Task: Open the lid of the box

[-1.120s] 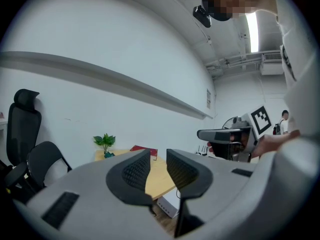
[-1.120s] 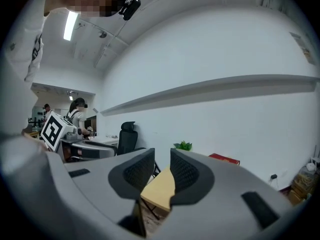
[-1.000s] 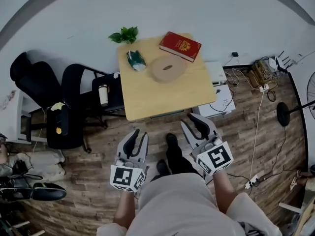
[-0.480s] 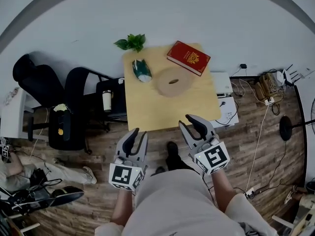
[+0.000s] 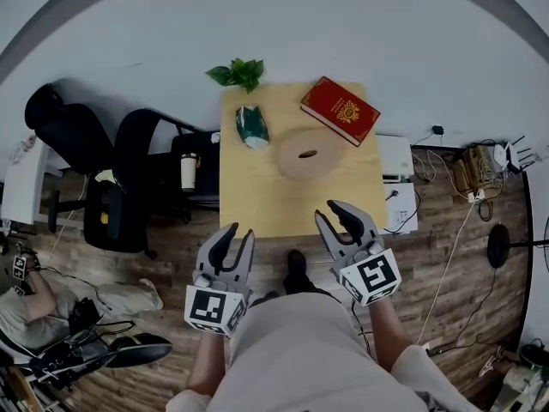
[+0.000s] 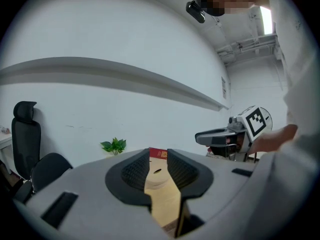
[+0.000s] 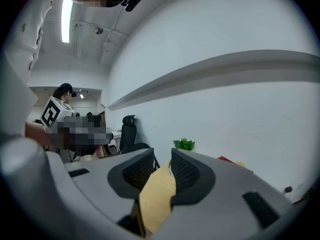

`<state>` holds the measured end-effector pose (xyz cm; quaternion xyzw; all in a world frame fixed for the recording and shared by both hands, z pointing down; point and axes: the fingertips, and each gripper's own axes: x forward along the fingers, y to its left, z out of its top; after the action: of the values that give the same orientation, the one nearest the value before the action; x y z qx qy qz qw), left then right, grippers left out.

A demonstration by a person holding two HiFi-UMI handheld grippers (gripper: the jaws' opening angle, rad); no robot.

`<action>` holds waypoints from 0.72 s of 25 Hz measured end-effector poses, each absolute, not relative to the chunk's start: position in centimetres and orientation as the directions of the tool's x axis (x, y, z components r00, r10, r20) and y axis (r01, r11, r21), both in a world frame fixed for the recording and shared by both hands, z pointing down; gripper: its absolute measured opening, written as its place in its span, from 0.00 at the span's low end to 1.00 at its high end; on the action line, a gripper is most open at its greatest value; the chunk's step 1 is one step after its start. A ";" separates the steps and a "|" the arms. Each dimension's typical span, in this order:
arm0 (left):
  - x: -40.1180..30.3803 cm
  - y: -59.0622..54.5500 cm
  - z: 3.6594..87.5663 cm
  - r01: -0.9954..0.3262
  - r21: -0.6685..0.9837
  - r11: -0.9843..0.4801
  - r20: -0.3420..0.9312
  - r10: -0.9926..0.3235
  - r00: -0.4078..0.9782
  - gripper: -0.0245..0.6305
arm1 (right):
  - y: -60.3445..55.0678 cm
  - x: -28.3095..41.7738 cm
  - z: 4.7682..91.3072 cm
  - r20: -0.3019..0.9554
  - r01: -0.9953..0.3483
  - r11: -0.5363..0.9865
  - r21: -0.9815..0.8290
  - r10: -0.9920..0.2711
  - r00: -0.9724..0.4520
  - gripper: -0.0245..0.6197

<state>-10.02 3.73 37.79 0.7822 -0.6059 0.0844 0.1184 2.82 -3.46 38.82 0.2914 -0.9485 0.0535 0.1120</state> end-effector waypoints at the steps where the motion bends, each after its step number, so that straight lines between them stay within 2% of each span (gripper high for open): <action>1: -10.0 3.3 37.8 -0.970 0.080 -0.229 0.278 -0.929 0.242 0.17 | -3.9 2.9 39.1 0.248 -0.558 0.829 -0.038 -0.533 -0.809 0.18; 18: -8.9 -1.0 39.8 -0.984 0.106 -0.140 0.292 -0.942 0.165 0.18 | -8.9 2.1 42.4 0.304 -0.466 0.883 -0.053 -0.430 -0.850 0.19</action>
<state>-8.88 -1.00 39.76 0.7509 -0.6414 0.0776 0.1370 2.07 -8.93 42.38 0.2333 -0.9598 0.0622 0.1430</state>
